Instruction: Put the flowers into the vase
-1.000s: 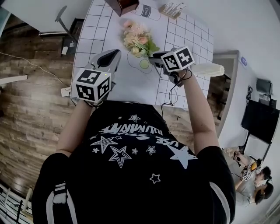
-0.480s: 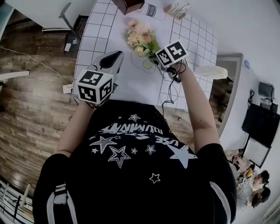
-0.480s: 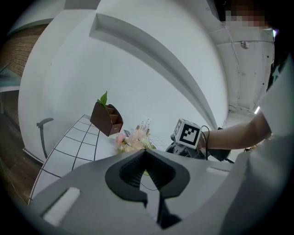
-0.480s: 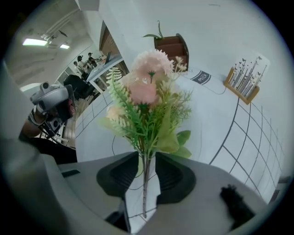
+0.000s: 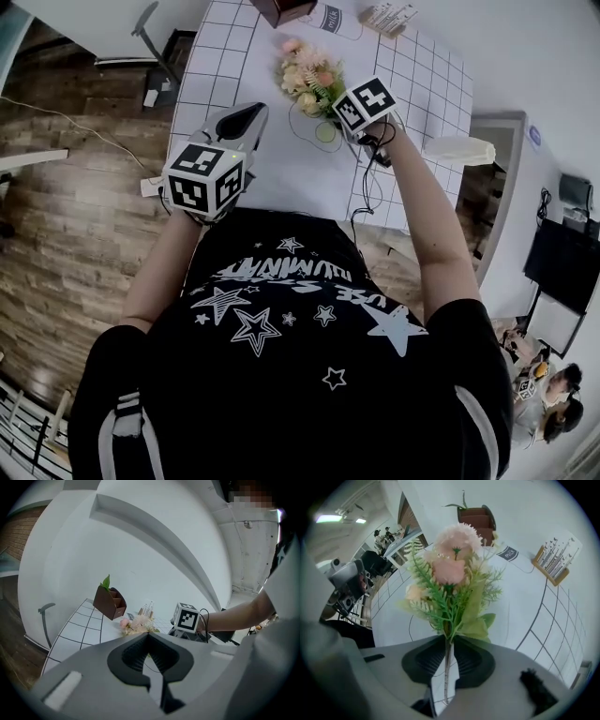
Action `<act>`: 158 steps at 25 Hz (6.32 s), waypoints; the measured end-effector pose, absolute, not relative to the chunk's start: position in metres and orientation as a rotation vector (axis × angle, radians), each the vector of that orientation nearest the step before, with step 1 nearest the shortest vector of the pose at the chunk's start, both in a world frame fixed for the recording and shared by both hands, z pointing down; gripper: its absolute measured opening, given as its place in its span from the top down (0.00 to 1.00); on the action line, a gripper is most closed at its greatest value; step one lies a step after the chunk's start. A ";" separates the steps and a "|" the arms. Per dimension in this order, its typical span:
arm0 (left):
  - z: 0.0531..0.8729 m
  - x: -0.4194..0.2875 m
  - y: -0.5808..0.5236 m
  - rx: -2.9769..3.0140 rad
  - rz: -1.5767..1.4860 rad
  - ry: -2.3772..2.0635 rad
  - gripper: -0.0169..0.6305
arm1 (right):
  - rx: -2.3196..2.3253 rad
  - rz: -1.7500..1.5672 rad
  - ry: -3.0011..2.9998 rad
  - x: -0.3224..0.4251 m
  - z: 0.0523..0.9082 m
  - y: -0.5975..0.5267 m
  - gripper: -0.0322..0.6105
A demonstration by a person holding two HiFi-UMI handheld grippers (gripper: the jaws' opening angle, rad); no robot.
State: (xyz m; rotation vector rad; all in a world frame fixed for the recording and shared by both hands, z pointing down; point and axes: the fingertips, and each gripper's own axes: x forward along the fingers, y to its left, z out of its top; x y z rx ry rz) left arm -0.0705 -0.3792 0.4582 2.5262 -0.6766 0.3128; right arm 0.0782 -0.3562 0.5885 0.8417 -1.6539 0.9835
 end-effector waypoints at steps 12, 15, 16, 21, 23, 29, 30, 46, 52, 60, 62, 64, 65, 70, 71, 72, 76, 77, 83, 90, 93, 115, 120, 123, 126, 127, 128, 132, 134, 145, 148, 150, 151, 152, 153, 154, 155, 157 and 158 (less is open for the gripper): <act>0.449 -0.075 -0.376 2.536 0.324 -0.736 0.96 | 1.002 1.046 -1.837 0.082 0.562 -0.364 0.87; 0.448 -0.069 -0.374 2.539 0.332 -0.748 0.96 | 1.036 1.070 -1.898 0.082 0.553 -0.363 0.87; 0.447 -0.066 -0.373 2.539 0.331 -0.752 0.96 | 1.046 1.076 -1.918 0.082 0.549 -0.362 0.87; 0.440 -0.047 -0.363 2.555 0.336 -0.747 0.96 | 1.088 1.081 -2.021 0.088 0.522 -0.350 0.88; 0.438 -0.038 -0.359 2.573 0.350 -0.731 0.96 | 1.110 1.079 -2.074 0.092 0.509 -0.344 0.88; 0.430 -0.014 -0.343 2.593 0.348 -0.739 0.96 | 1.162 1.000 -2.280 0.102 0.453 -0.329 0.88; 0.429 -0.009 -0.341 2.603 0.348 -0.737 0.96 | 1.179 0.985 -2.322 0.104 0.441 -0.328 0.88; 0.379 0.097 -0.302 2.797 0.318 -0.561 0.96 | 1.437 0.591 -2.721 0.192 0.267 -0.297 0.88; 0.375 0.143 -0.275 2.833 0.329 -0.450 0.96 | 1.667 0.468 -2.783 0.274 0.223 -0.276 0.88; 0.372 0.214 -0.240 2.895 0.337 -0.334 0.84 | 1.910 0.393 -2.838 0.355 0.198 -0.249 0.88; 0.373 0.234 -0.233 2.907 0.340 -0.294 0.78 | 1.953 0.351 -2.837 0.366 0.197 -0.245 0.88; 0.377 0.253 -0.225 2.927 0.362 -0.245 0.74 | 1.980 0.315 -2.813 0.376 0.201 -0.243 0.88; 0.379 0.262 -0.220 2.941 0.376 -0.217 0.69 | 1.986 0.308 -2.798 0.380 0.204 -0.242 0.88; 0.392 0.305 -0.207 3.016 0.390 -0.198 0.46 | 2.008 0.303 -2.811 0.395 0.214 -0.235 0.88; 0.394 0.313 -0.208 3.011 0.379 -0.212 0.43 | 2.003 0.296 -2.825 0.396 0.214 -0.234 0.88; 0.396 0.320 -0.209 3.005 0.369 -0.226 0.39 | 1.992 0.295 -2.838 0.397 0.215 -0.234 0.88; 0.401 0.343 -0.214 3.054 0.343 -0.277 0.29 | 1.954 0.286 -2.848 0.399 0.220 -0.235 0.88; 0.402 0.348 -0.216 3.069 0.342 -0.286 0.28 | 1.951 0.281 -2.853 0.398 0.221 -0.236 0.88; 0.411 0.367 -0.218 3.137 0.380 -0.325 0.29 | 1.933 0.263 -2.866 0.394 0.229 -0.238 0.88; 0.427 0.379 -0.223 3.131 0.442 -0.329 0.44 | 1.929 0.277 -2.872 0.394 0.239 -0.241 0.88; 0.428 0.380 -0.221 3.138 0.456 -0.302 0.47 | 1.934 0.275 -2.862 0.394 0.242 -0.242 0.88; 0.428 0.379 -0.221 3.137 0.422 -0.293 0.47 | 1.682 0.279 -2.622 0.360 0.336 -0.228 0.87; 0.429 0.378 -0.221 3.126 0.413 -0.282 0.47 | 1.594 0.225 -2.504 0.349 0.352 -0.224 0.85; 0.428 0.378 -0.220 3.125 0.410 -0.280 0.47 | 1.597 0.194 -2.450 0.347 0.355 -0.223 0.84; 0.427 0.379 -0.222 3.115 0.384 -0.284 0.47 | 1.605 0.174 -2.409 0.348 0.356 -0.223 0.80; 0.427 0.379 -0.222 3.112 0.381 -0.284 0.47 | 1.605 0.177 -2.402 0.348 0.357 -0.222 0.77; 0.428 0.379 -0.222 3.110 0.380 -0.282 0.47 | 1.602 0.185 -2.404 0.348 0.357 -0.221 0.74; 0.428 0.380 -0.220 3.120 0.378 -0.259 0.47 | 1.594 0.208 -2.430 0.348 0.357 -0.216 0.71; 0.428 0.380 -0.220 3.118 0.372 -0.261 0.47 | 1.603 0.210 -2.431 0.349 0.357 -0.213 0.71; 0.426 0.381 -0.224 3.109 0.334 -0.279 0.47 | 1.700 0.292 -2.444 0.362 0.368 -0.192 0.71; 0.426 0.381 -0.223 3.128 0.320 -0.275 0.47 | 1.729 0.316 -2.445 0.367 0.371 -0.187 0.71; 0.426 0.381 -0.223 3.140 0.299 -0.277 0.47 | 1.750 0.329 -2.442 0.370 0.373 -0.185 0.71; 0.426 0.381 -0.223 3.145 0.289 -0.277 0.47 | 1.761 0.336 -2.441 0.371 0.373 -0.184 0.71; 0.426 0.381 -0.223 3.149 0.281 -0.276 0.46 | 1.768 0.342 -2.440 0.373 0.374 -0.184 0.71; 0.426 0.381 -0.223 3.152 0.275 -0.275 0.46 | 1.774 0.348 -2.439 0.374 0.374 -0.183 0.71; 0.426 0.381 -0.223 3.153 0.271 -0.275 0.46 | 1.776 0.354 -2.439 0.374 0.375 -0.183 0.71; 0.425 0.381 -0.224 3.154 0.268 -0.275 0.46 | 1.778 0.360 -2.439 0.375 0.375 -0.182 0.71; 0.426 0.382 -0.223 3.158 0.274 -0.272 0.46 | 1.780 0.372 -2.439 0.375 0.377 -0.181 0.71; 0.427 0.382 -0.223 3.166 0.285 -0.266 0.46 | 1.781 0.377 -2.438 0.375 0.377 -0.180 0.71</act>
